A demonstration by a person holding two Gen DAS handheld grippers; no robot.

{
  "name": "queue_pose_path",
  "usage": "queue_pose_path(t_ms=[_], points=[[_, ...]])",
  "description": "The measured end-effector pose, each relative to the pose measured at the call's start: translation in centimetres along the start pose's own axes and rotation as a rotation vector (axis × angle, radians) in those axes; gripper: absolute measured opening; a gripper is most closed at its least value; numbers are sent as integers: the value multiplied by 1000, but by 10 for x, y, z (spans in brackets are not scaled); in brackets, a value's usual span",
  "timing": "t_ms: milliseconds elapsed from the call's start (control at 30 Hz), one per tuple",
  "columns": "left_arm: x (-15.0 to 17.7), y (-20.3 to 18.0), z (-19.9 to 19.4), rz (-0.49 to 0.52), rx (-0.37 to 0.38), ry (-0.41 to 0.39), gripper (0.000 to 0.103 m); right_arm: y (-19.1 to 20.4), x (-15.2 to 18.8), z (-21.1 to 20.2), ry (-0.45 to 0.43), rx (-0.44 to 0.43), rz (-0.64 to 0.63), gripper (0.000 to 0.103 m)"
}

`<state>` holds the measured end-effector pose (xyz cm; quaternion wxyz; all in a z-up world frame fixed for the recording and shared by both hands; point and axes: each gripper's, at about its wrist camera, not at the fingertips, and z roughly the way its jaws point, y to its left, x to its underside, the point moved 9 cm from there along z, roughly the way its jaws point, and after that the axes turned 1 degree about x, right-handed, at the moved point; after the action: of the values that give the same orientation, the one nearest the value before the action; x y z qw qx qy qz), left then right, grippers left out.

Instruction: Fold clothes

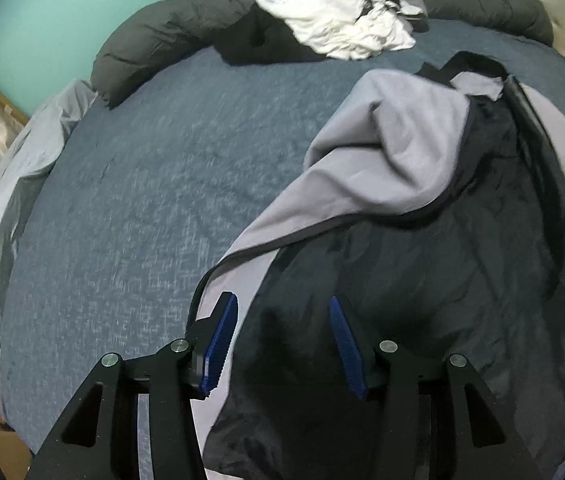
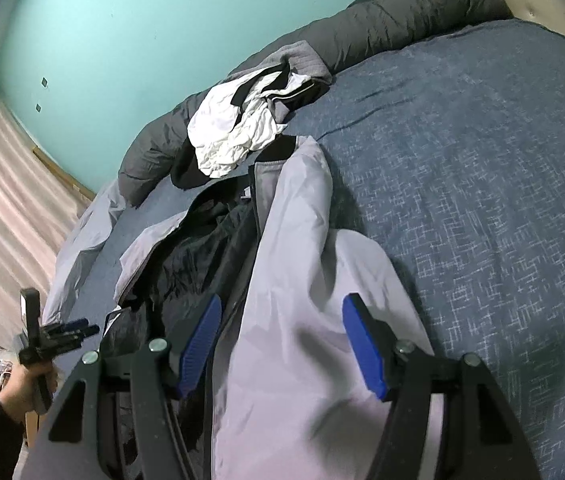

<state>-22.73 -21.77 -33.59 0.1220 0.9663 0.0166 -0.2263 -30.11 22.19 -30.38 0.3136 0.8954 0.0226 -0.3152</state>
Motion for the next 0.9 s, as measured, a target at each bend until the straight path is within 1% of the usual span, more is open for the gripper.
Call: queue_pose_path(t_ms=[100,233,367,533,600,633,667,700,733,767,800,833,900], points=[[7,16,11,-13,-24,22,52,0,1,1,2,-3,-3,65],[6,35,26,-28,-37,37,52,-4,3,5,10,1,3,65],[1,51,40,-78,-14,43,52,-8,3,9,16,5,14,65],[3,61,60,-128,14,56,51,-10,6,14,27,10,13,65],[5,63,66,-146,25,59,39,-10,6,15,28,11,11,65],[6,64,68,-151,25,62,29,-10,6,16,29,11,10,65],[7,64,71,-157,24,66,22,-10,7,16,30,11,10,65],[8,65,71,-157,24,68,18,-10,7,16,32,12,9,65],[10,66,71,-157,24,70,9,-10,7,17,32,12,8,65],[11,67,71,-157,24,72,5,-10,7,17,32,12,9,65],[11,66,67,-149,26,65,4,-11,7,17,32,12,10,65],[12,65,62,-140,29,56,1,-11,7,17,32,12,12,65],[11,62,50,-116,35,39,0,-10,7,17,33,8,16,65]])
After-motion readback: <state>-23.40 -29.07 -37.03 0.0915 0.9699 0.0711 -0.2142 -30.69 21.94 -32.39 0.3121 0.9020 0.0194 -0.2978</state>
